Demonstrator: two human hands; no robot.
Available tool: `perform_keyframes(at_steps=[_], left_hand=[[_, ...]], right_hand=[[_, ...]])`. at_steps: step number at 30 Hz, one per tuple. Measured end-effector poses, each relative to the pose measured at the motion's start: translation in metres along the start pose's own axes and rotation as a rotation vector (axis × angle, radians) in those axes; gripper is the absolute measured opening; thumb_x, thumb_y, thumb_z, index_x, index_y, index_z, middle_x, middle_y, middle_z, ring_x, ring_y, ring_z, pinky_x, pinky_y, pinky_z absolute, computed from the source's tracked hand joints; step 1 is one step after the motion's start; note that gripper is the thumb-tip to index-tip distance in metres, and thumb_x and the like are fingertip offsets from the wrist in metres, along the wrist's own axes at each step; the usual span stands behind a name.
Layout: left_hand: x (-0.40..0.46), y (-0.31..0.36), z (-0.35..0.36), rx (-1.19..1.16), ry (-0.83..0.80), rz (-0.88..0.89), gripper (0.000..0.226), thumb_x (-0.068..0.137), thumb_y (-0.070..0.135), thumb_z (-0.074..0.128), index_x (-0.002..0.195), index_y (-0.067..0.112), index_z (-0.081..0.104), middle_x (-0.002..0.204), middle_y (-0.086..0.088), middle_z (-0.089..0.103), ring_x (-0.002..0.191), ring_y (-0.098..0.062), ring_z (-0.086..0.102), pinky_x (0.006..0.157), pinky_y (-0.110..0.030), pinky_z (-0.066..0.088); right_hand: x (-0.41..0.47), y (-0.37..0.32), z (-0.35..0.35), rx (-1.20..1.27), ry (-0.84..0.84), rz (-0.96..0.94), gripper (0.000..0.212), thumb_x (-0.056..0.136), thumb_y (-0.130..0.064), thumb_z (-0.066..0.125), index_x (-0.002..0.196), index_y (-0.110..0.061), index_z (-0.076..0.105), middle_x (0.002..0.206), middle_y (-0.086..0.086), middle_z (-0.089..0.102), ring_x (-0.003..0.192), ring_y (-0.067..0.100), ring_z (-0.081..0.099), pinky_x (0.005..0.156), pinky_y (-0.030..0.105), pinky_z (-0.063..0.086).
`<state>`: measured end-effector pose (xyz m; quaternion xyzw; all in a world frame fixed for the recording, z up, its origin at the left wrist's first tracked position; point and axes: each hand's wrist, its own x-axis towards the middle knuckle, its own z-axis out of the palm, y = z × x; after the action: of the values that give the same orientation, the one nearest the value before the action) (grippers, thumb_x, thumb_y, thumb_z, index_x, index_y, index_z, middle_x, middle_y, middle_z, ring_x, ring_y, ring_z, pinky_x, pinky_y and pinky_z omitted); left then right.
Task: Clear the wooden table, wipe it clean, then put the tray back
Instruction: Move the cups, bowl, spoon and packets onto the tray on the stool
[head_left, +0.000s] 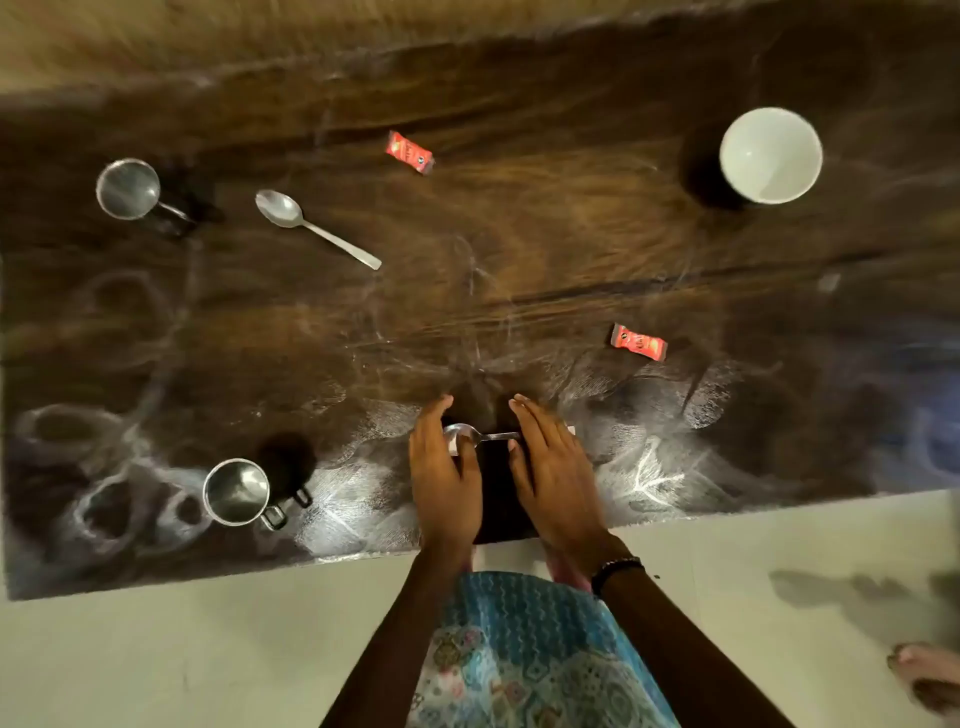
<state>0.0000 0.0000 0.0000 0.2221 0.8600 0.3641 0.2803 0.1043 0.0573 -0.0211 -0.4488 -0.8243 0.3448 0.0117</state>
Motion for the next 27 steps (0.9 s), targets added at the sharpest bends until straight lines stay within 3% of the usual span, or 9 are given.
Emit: perform_keyframes(at_steps=[5,10,16,19,23,27], left_hand=[[0.004,-0.009,-0.011,-0.04,0.097,-0.014,0.032,0.09,0.002,0.048,0.12,0.013,0.054,0.12,-0.001,0.057,0.109,-0.012,0.053,0.096,-0.032,0.046],[0.009,-0.025,-0.017,-0.022,0.094,-0.049,0.031,0.087,0.001,0.053,0.116,0.011,0.054,0.115,-0.003,0.058,0.104,-0.016,0.056,0.091,-0.032,0.049],[0.017,-0.031,-0.018,0.037,-0.008,-0.111,0.011,0.089,0.01,0.059,0.098,0.005,0.063,0.09,-0.009,0.07,0.078,-0.02,0.066,0.074,-0.031,0.053],[0.021,-0.027,-0.024,-0.041,0.073,-0.114,0.011,0.089,0.014,0.059,0.095,0.006,0.065,0.091,-0.007,0.07,0.08,-0.018,0.064,0.073,-0.025,0.048],[0.028,-0.019,-0.039,-0.262,0.163,-0.183,0.009,0.09,0.022,0.06,0.092,0.015,0.065,0.089,0.0,0.069,0.081,-0.01,0.064,0.072,-0.013,0.048],[0.045,-0.023,-0.051,-0.385,0.132,-0.24,0.03,0.092,0.038,0.047,0.093,0.012,0.061,0.088,-0.007,0.069,0.083,-0.023,0.065,0.076,-0.041,0.051]], right_hand=[[0.017,0.002,0.003,0.006,-0.02,-0.105,0.04,0.095,-0.022,0.047,0.133,-0.013,0.051,0.13,0.004,0.057,0.115,0.021,0.053,0.099,0.033,0.045],[0.03,-0.002,0.011,0.048,-0.111,-0.184,0.039,0.095,-0.03,0.046,0.129,-0.014,0.056,0.121,0.005,0.058,0.107,0.022,0.054,0.091,0.037,0.049],[0.037,-0.007,0.018,0.128,-0.167,-0.172,0.027,0.094,-0.022,0.057,0.118,-0.012,0.063,0.111,0.005,0.058,0.099,0.021,0.057,0.085,0.032,0.05],[0.04,-0.01,0.018,0.192,-0.199,-0.106,0.017,0.096,-0.025,0.055,0.105,-0.016,0.066,0.103,0.001,0.062,0.087,0.015,0.061,0.075,0.031,0.051],[0.044,-0.038,0.015,0.464,-0.159,0.026,0.012,0.094,-0.018,0.059,0.092,-0.013,0.069,0.08,-0.005,0.066,0.068,0.006,0.064,0.062,0.018,0.051],[0.055,-0.09,0.015,0.611,-0.145,0.046,0.014,0.094,-0.015,0.059,0.097,-0.009,0.072,0.085,-0.006,0.07,0.07,0.0,0.066,0.063,0.009,0.049]])
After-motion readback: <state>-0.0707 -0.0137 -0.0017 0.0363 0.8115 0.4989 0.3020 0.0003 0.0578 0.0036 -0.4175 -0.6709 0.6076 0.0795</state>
